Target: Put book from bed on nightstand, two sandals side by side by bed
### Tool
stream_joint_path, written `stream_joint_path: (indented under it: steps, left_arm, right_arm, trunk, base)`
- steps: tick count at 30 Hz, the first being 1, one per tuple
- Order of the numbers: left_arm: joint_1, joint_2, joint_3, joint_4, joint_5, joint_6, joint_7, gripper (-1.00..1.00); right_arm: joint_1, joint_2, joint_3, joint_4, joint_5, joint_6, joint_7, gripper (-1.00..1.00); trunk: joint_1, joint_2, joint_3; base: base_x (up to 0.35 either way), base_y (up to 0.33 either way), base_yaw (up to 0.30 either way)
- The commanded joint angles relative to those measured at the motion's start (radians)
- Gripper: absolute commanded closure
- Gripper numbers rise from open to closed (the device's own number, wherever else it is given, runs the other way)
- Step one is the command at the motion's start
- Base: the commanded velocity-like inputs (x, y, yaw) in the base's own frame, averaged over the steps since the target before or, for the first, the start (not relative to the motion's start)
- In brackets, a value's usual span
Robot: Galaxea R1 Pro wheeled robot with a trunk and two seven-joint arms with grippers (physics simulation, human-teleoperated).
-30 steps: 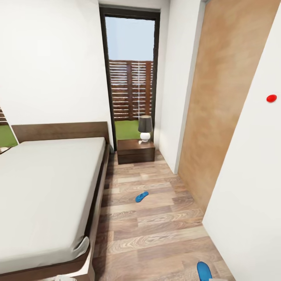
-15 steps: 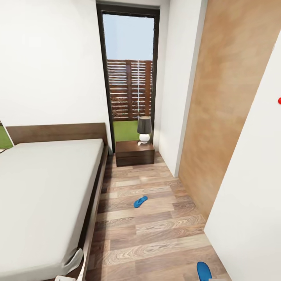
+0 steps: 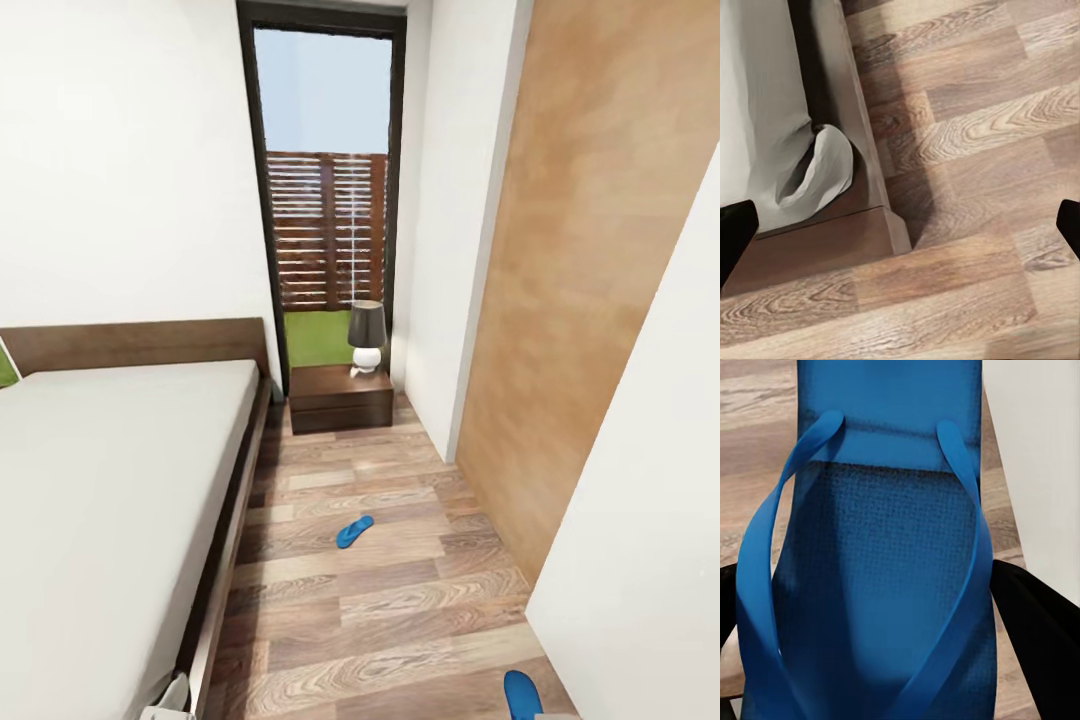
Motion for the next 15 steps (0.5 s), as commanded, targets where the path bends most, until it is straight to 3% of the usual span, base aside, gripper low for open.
stream_joint_path:
  steps: [1,15]
  left_arm:
    - [-0.001,0.001,-0.006,0.001,0.003,-0.004,0.0,-1.0]
    - [-0.001,0.0,-0.006,0.001,0.003,-0.004,0.0,-1.0]
  right_arm:
    - [-0.001,0.0,0.001,0.001,-0.003,-0.004,-0.002,1.0]
    - [-0.001,0.001,0.001,0.001,-0.003,-0.004,-0.002,1.0]
  trunk:
    - [0.001,-0.001,-0.001]
    - [0.001,-0.001,-0.001]
  base:
    - [0.241,-0.028,0.0]
    - [0.242,0.024,0.0]
